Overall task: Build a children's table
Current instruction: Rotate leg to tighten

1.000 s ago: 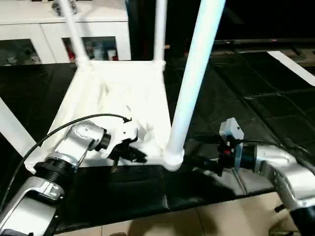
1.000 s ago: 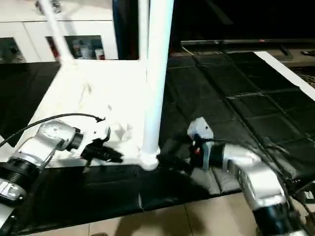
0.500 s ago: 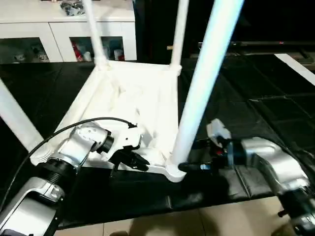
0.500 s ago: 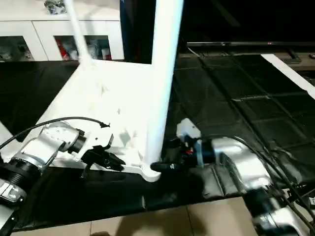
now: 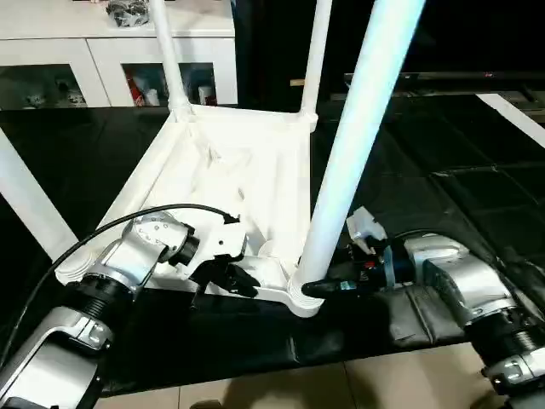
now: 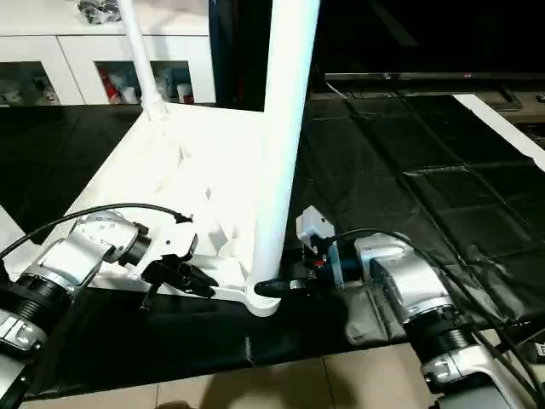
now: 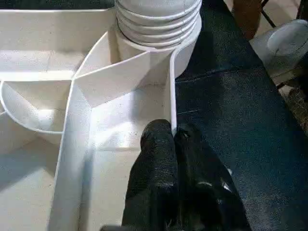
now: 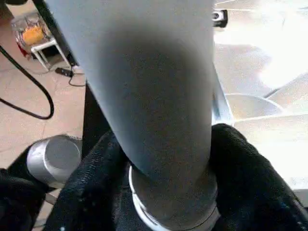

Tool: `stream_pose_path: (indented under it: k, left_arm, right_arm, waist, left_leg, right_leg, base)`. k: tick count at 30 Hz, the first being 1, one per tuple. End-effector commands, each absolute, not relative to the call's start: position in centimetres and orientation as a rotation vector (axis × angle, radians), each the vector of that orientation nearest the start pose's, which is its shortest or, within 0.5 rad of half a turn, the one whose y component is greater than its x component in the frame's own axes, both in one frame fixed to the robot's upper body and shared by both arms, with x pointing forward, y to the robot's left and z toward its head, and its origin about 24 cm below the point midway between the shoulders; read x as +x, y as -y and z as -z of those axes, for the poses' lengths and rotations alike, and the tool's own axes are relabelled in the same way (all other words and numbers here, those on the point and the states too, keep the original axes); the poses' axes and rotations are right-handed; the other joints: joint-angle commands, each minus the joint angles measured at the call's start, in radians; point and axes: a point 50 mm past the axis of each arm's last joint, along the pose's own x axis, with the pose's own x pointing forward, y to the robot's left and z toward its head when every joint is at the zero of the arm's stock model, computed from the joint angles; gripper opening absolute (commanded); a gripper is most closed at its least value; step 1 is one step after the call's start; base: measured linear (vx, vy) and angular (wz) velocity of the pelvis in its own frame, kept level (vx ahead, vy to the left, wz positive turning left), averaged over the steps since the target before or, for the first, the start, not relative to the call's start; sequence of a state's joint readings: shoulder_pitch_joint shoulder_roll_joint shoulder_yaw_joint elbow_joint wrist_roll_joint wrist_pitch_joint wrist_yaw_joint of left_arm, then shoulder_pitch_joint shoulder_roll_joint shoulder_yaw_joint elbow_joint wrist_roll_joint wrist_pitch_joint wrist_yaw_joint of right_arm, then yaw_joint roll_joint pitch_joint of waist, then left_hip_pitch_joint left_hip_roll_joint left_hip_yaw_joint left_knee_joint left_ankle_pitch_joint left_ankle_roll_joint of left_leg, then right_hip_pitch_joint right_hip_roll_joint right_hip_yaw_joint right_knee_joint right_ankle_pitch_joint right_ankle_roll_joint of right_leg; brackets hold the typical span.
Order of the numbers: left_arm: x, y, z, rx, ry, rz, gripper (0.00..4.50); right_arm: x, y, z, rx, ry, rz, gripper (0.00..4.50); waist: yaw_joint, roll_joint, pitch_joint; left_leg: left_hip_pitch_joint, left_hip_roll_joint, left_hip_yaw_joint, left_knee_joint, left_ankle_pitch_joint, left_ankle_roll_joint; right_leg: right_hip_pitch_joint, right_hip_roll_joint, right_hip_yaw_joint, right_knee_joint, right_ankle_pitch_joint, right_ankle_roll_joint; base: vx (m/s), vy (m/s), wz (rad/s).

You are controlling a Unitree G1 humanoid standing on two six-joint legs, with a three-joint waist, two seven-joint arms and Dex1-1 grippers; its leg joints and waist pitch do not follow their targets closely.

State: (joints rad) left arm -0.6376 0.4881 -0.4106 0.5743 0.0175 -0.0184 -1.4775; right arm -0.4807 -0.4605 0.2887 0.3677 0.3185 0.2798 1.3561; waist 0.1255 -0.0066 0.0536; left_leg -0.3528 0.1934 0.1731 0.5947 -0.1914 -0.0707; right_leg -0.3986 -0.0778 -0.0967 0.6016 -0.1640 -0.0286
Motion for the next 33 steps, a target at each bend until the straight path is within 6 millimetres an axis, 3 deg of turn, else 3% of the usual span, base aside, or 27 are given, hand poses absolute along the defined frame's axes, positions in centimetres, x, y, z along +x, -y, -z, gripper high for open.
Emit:
stream_pose_path:
  k: [1,4,5,8,9,10,11,12,14,16,17,18,19,21,22,25,28,30,31,33]
  left_arm:
    - [30.4,-13.7,-6.2,0.631,-0.526,1.68,0.0]
    - [30.7,-13.7,-6.1,0.608,-0.527,1.637,0.0]
    - [31.0,-13.6,-6.0,0.584,-0.531,1.586,0.0]
    - [31.5,-13.4,-6.0,0.533,-0.537,1.508,0.0]
    - [31.7,-13.0,-6.2,0.481,-0.528,1.465,0.0]
    - [31.9,-12.6,-6.6,0.415,-0.51,1.417,0.0]
    - [32.2,-12.2,-7.0,0.357,-0.494,1.357,0.0]
    - [32.4,-12.1,-7.2,0.343,-0.489,1.331,0.0]
    - [32.6,-11.7,-7.5,0.311,-0.481,1.286,0.0]
    - [32.9,-11.2,-7.8,0.276,-0.472,1.235,0.0]
    - [33.1,-10.9,-7.9,0.259,-0.465,1.202,0.0]
    - [33.6,-10.1,-8.1,0.226,-0.449,1.134,0.0]
    - [33.6,-10.1,-8.2,0.224,-0.449,1.13,0.0]
    - [33.9,-9.3,-8.3,0.206,-0.434,1.082,0.0]
    - [34.0,-8.9,-8.3,0.202,-0.431,1.066,0.0]
    - [34.2,-7.9,-8.4,0.221,-0.414,1.032,0.0]
    - [34.2,-7.7,-8.4,0.257,-0.408,1.025,0.0]
    - [34.2,-7.8,-8.3,0.27,-0.412,1.024,0.0]
    - [34.2,-7.9,-8.3,0.271,-0.413,1.024,0.0]
    - [34.1,-8.3,-8.2,0.279,-0.416,1.032,0.0]
  right_arm:
    - [29.0,13.9,-6.8,-0.053,-0.4,-1.526,2.22]
    - [28.9,13.8,-6.7,-0.04,-0.402,-1.532,2.12]
    - [28.8,13.7,-6.6,-0.032,-0.394,-1.523,2.1]
    - [28.6,13.6,-6.4,-0.014,-0.384,-1.495,2.08]
    - [28.5,13.4,-6.2,-0.022,-0.375,-1.465,2.07]
    - [28.5,13.2,-5.9,-0.033,-0.374,-1.41,2.06]
    - [28.6,12.8,-5.5,-0.045,-0.37,-1.329,2.02]
    - [28.8,12.6,-5.4,-0.049,-0.368,-1.292,2.02]
    - [29.3,11.9,-5.1,-0.031,-0.358,-1.192,1.99]
    - [30.1,11.2,-4.8,-0.007,-0.356,-1.089,1.97]
    - [30.5,10.8,-4.8,0.004,-0.356,-1.041,1.96]
    - [31.8,10.0,-4.6,0.016,-0.364,-0.906,1.96]
    - [31.8,9.9,-4.6,0.017,-0.365,-0.899,1.96]
    - [32.8,9.3,-4.6,0.033,-0.37,-0.813,1.96]
    - [33.1,9.0,-4.7,0.038,-0.366,-0.781,1.96]
    - [33.7,8.0,-5.1,0.006,-0.349,-0.746,1.96]
    - [33.6,7.8,-5.1,-0.004,-0.343,-0.756,1.96]
    - [33.6,7.7,-5.0,0.016,-0.34,-0.763,1.96]
    - [33.5,7.8,-5.0,0.021,-0.337,-0.763,2.51]
    - [33.5,8.0,-4.9,0.033,-0.33,-0.762,2.64]
  waist:
    - [-0.006,-0.003,-0.068]
    - [-0.006,-0.003,-0.067]
    - [-0.005,0.005,-0.067]
    - [-0.008,0.002,-0.064]
    - [-0.007,0.006,-0.063]
    - [-0.009,0.001,-0.061]
    - [-0.011,0.008,-0.061]
    - [-0.015,0.004,-0.061]
    - [-0.029,0.006,-0.061]
    - [-0.05,0.002,-0.062]
    - [-0.053,0.003,-0.063]
    - [-0.064,0.009,-0.066]
    - [-0.076,0.006,-0.067]
    - [-0.083,0.007,-0.067]
    - [-0.087,0.002,-0.069]
    - [-0.086,-0.001,-0.075]
    - [-0.079,0.004,-0.078]
    - [-0.078,0.003,-0.077]
    - [-0.078,0.004,-0.075]
    - [-0.079,0.005,-0.073]
  left_leg:
    - [0.008,0.043,-0.006,-0.068,-0.187,0.029]
    - [0.009,0.043,-0.006,-0.068,-0.195,0.026]
    - [0.011,0.043,-0.008,-0.068,-0.199,0.024]
    - [0.015,0.044,-0.005,-0.069,-0.219,0.019]
    - [0.017,0.043,-0.006,-0.069,-0.233,0.014]
    - [0.016,0.04,-0.008,-0.07,-0.248,0.012]
    - [0.015,0.043,-0.01,-0.073,-0.247,0.003]
    - [0.014,0.04,-0.012,-0.073,-0.244,-0.003]
    - [0.003,0.035,-0.018,-0.076,-0.246,-0.012]
    - [-0.01,0.03,-0.021,-0.076,-0.235,-0.009]
    - [-0.008,0.027,-0.021,-0.073,-0.233,-0.007]
    - [-0.008,0.027,-0.022,-0.071,-0.228,-0.008]
    - [-0.01,0.024,-0.022,-0.069,-0.22,-0.012]
    - [-0.008,0.023,-0.02,-0.067,-0.211,0.001]
    - [-0.009,0.023,-0.018,-0.065,-0.205,0.01]
    - [-0.011,0.027,-0.015,-0.062,-0.145,0.031]
    - [-0.01,0.028,-0.012,-0.059,-0.087,0.062]
    - [-0.011,0.03,-0.012,-0.06,-0.075,0.074]
    - [-0.009,0.03,-0.011,-0.061,-0.086,0.074]
    - [-0.007,0.031,-0.01,-0.062,-0.114,0.067]
  right_leg:
    - [0.05,-0.077,0.057,-0.074,-0.32,-0.174]
    - [0.049,-0.077,0.056,-0.078,-0.346,-0.163]
    - [0.047,-0.077,0.057,-0.077,-0.346,-0.165]
    - [0.045,-0.075,0.058,-0.08,-0.351,-0.174]
    - [0.045,-0.077,0.058,-0.083,-0.376,-0.171]
    - [0.046,-0.077,0.055,-0.089,-0.419,-0.158]
    - [0.05,-0.079,0.057,-0.086,-0.422,-0.152]
    - [0.047,-0.078,0.055,-0.089,-0.432,-0.145]
    - [0.055,-0.078,0.048,-0.091,-0.474,-0.122]
    - [0.061,-0.077,0.042,-0.097,-0.503,-0.09]
    - [0.058,-0.077,0.041,-0.101,-0.505,-0.088]
    - [0.056,-0.076,0.042,-0.1,-0.483,-0.097]
    - [0.056,-0.074,0.039,-0.096,-0.46,-0.112]
    - [0.054,-0.071,0.041,-0.096,-0.432,-0.122]
    - [0.055,-0.069,0.042,-0.095,-0.407,-0.132]
    - [0.057,-0.068,0.048,-0.078,-0.277,-0.171]
    - [0.06,-0.068,0.051,-0.065,-0.158,-0.208]
    - [0.062,-0.069,0.051,-0.061,-0.127,-0.222]
    - [0.062,-0.07,0.05,-0.063,-0.138,-0.225]
    - [0.061,-0.071,0.051,-0.068,-0.18,-0.219]
  base:
    - [0.0,0.0,0.0]
    - [0.0,0.0,0.0]
    - [0.0,0.0,0.0]
    - [0.0,0.0,0.0]
    - [0.0,0.0,0.0]
    - [0.0,0.0,0.0]
    - [0.0,0.0,0.0]
    - [0.0,0.0,0.0]
    - [0.0,0.0,0.0]
    - [0.0,0.0,0.0]
    - [0.0,0.0,0.0]
    - [0.0,0.0,0.0]
    - [0.0,0.0,0.0]
    - [0.0,0.0,0.0]
    - [0.0,0.0,0.0]
    - [0.0,0.0,0.0]
    - [0.0,0.0,0.0]
    - [0.0,0.0,0.0]
    - [0.0,0.0,0.0]
    - [0.0,0.0,0.0]
